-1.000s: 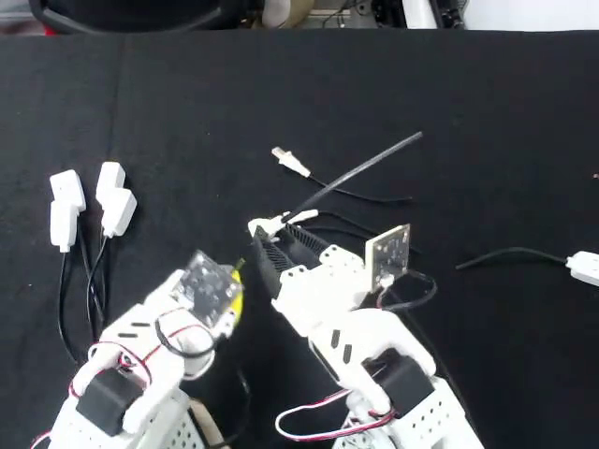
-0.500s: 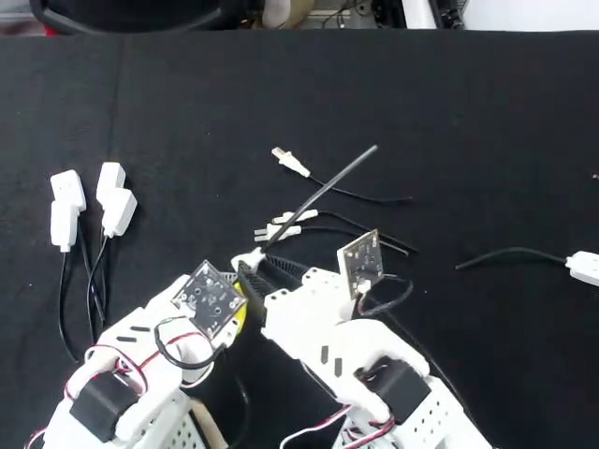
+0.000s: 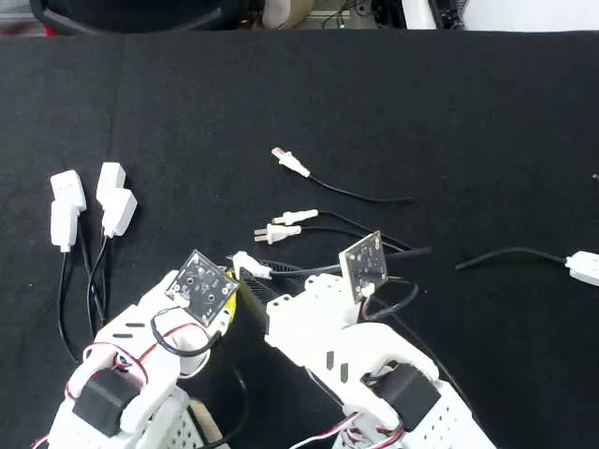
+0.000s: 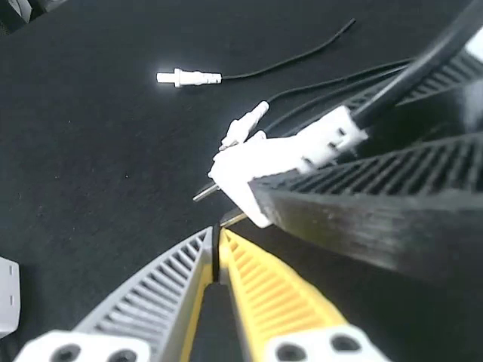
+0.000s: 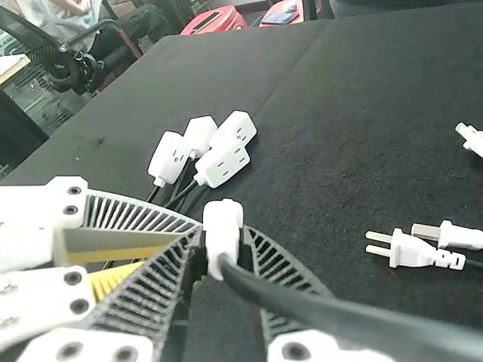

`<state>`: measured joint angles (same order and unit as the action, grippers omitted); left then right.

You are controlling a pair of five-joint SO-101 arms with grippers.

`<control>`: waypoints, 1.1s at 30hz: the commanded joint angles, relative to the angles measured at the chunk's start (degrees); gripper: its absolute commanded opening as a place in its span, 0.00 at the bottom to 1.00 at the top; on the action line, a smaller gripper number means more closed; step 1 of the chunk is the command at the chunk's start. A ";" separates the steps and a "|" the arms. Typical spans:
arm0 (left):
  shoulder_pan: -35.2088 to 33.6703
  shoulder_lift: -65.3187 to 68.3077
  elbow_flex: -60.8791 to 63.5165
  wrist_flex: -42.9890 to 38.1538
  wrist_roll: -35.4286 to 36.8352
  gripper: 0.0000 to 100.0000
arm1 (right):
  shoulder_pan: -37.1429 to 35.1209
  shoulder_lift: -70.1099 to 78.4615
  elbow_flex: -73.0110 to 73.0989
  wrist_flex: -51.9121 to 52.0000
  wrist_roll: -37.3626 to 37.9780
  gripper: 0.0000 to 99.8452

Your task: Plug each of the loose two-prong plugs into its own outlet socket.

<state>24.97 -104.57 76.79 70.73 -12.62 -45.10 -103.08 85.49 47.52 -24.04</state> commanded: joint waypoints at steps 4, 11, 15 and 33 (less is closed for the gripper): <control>-0.92 0.00 -0.48 -1.41 -0.35 0.03 | -1.05 -5.05 -3.38 0.35 2.81 0.01; -11.30 0.00 -3.03 1.23 -3.69 0.03 | 8.26 -4.44 -5.49 0.62 6.86 0.01; -31.87 0.18 -4.00 -0.62 -4.48 0.03 | 17.67 -3.56 -7.87 4.22 10.02 0.01; -49.63 46.33 -23.43 -12.57 -5.63 0.19 | 26.11 41.71 -21.85 -1.23 10.55 0.01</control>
<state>-27.52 -77.41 63.60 61.58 -14.11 -19.43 -65.80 67.21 48.92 -13.93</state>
